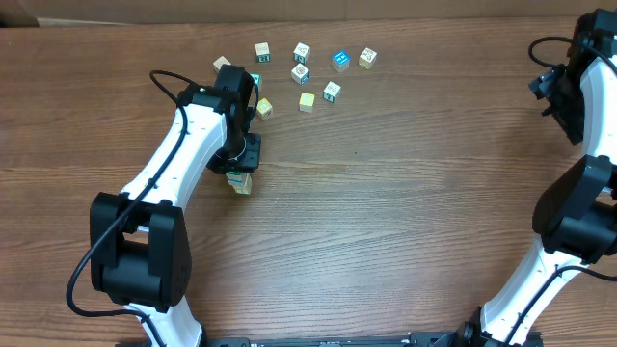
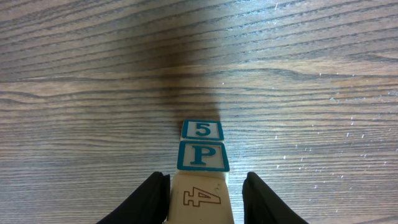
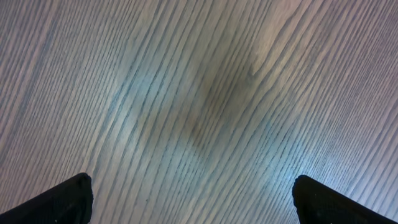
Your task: Form a tower
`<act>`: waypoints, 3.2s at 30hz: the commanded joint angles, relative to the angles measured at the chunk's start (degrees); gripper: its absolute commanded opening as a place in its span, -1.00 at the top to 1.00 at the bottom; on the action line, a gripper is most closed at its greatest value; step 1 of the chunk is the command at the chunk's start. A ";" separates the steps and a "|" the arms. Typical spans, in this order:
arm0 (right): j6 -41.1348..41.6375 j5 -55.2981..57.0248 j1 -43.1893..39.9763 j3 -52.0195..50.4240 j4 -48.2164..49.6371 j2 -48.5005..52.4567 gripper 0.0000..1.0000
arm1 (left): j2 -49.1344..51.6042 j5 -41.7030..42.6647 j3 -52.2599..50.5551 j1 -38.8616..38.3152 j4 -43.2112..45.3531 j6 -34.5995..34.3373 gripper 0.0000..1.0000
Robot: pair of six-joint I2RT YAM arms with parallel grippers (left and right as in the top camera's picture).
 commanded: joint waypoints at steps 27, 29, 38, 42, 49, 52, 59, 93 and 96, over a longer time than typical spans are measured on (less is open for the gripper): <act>-0.07 0.61 0.09 1.44 0.07 -2.82 -1.00 | -1.75 -2.69 1.44 -0.09 -0.17 -5.16 0.35; -0.07 0.59 0.09 1.44 0.07 -2.82 -1.00 | -1.75 -2.69 1.44 -0.09 -0.15 -5.53 0.34; -0.07 0.61 0.09 1.42 0.07 -2.82 -1.00 | -1.75 -2.69 1.44 -0.09 0.24 -6.56 0.26; -0.04 0.59 0.09 1.42 0.07 -2.82 -1.00 | -1.75 -2.67 1.44 -0.09 -0.31 -6.36 0.18; -0.07 0.59 0.09 1.42 0.07 -2.82 -1.00 | -1.75 -2.64 1.44 -0.09 -1.46 -6.34 0.28; -0.07 0.59 0.09 1.44 0.07 -2.82 -1.00 | -1.75 -2.32 1.44 -0.09 -1.66 -6.34 0.36; -0.07 0.59 0.09 1.42 0.07 -2.82 -1.00 | -1.75 -1.77 1.44 -0.09 -1.11 -6.51 0.42; -0.07 0.59 0.09 1.44 0.07 -2.82 -1.00 | -1.40 1.60 -1.49 -0.11 0.00 -1.73 -0.58; -0.07 0.59 0.09 1.44 0.07 -2.82 -1.00 | -1.40 1.57 -2.36 -0.09 1.70 -1.16 -0.59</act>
